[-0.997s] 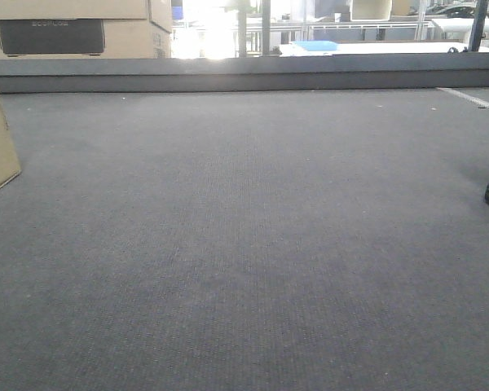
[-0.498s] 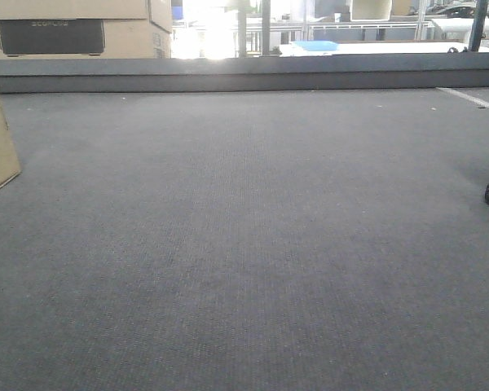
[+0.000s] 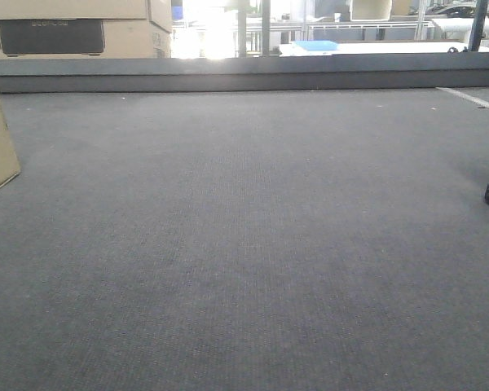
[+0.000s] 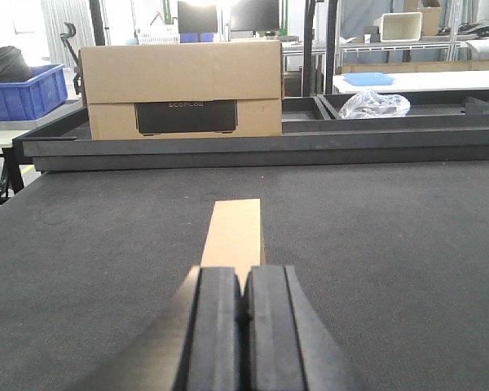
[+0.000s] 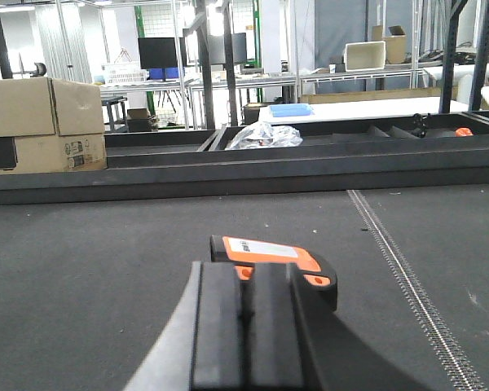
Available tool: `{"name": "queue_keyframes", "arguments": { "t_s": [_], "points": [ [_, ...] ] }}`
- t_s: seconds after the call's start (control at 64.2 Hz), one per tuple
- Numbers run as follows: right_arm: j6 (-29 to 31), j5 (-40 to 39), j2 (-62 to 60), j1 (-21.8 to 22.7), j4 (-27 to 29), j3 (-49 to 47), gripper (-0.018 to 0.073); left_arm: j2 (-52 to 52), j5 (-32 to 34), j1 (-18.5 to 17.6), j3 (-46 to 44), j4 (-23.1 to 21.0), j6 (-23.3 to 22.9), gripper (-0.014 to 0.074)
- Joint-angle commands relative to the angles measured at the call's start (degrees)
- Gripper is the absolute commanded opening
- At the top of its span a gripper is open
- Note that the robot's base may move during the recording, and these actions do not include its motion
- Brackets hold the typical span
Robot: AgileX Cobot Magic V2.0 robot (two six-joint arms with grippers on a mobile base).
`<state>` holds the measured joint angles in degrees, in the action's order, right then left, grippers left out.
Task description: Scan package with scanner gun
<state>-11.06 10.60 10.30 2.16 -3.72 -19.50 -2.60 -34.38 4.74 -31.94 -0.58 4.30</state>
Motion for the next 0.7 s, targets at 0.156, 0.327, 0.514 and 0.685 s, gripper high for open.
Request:
{"name": "queue_keyframes", "arguments": {
  "t_s": [0.156,0.327,0.514,0.685],
  "points": [
    [3.90,-2.49,-0.90,-0.15,1.99,1.49,-0.0169,0.30,0.90,0.29,0.01,-0.32,-0.45,-0.0111],
    [21.00,-5.50,-7.72,-0.15,10.10,9.71,-0.0169,0.30,0.90,0.29,0.01,-0.32,-0.45,-0.0111],
    [19.31,-7.46,-10.30,-0.61,9.78,17.28,-0.0169,0.30,0.78,0.29,0.01,-0.32,-0.45,-0.0111],
    [17.77,-11.03,-10.30,-1.17,7.89,19.50,-0.0169,0.41,0.78,0.29,0.01,-0.32,-0.45,-0.0111]
  ]
}}
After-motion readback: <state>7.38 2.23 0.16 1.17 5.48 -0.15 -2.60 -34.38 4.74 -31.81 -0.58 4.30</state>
